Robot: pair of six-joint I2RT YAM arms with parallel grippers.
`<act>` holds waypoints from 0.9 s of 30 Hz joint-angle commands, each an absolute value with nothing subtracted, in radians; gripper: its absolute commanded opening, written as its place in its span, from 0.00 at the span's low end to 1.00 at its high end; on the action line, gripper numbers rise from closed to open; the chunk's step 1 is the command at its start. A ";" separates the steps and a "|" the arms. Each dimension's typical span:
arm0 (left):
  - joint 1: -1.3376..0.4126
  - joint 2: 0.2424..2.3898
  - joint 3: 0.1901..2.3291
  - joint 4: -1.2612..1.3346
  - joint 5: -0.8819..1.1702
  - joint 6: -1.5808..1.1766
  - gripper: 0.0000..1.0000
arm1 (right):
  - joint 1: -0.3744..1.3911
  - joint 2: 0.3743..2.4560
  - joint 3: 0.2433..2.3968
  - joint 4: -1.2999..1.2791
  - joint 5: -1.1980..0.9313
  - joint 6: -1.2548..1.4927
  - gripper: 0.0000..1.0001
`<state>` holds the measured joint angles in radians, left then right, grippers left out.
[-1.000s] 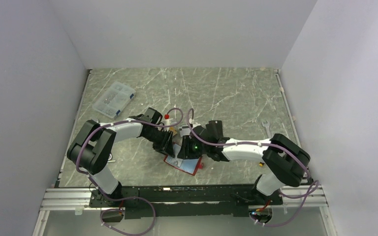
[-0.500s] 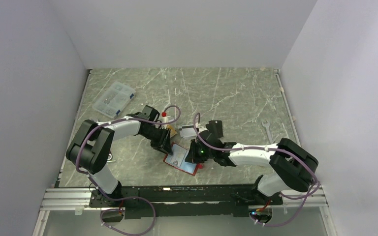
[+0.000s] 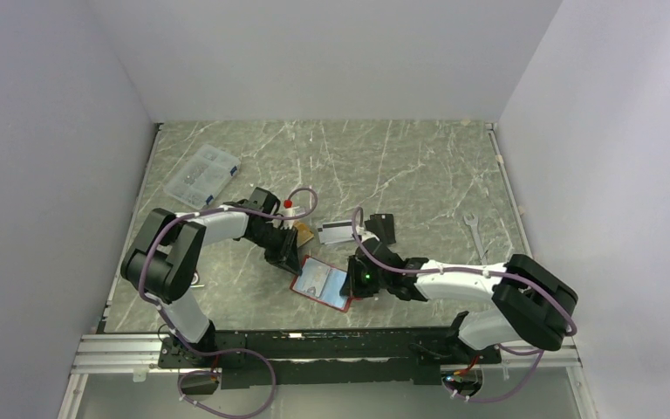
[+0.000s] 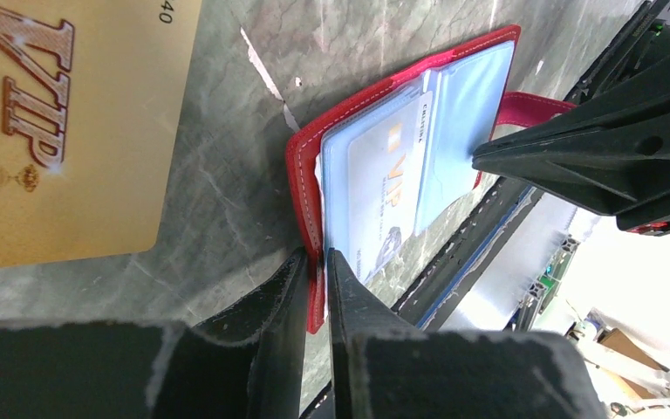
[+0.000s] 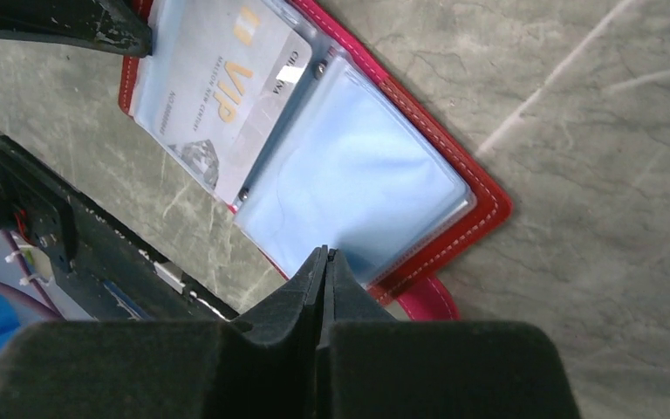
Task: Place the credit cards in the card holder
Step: Pick up the credit card from the center of the board.
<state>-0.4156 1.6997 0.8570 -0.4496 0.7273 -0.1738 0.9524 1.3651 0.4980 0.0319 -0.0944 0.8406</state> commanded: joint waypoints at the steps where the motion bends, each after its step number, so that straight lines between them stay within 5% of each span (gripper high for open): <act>1: -0.423 1.696 0.852 -0.422 0.727 -0.166 0.18 | 0.955 1.323 0.542 -0.057 -0.059 0.820 0.01; 13: -0.423 1.691 0.853 -0.428 0.715 -0.166 0.27 | 0.959 1.541 0.755 0.075 -0.094 0.765 0.00; 27: -0.425 1.685 0.851 -0.431 0.695 -0.167 0.15 | 0.967 1.521 0.617 0.124 -0.108 0.814 0.00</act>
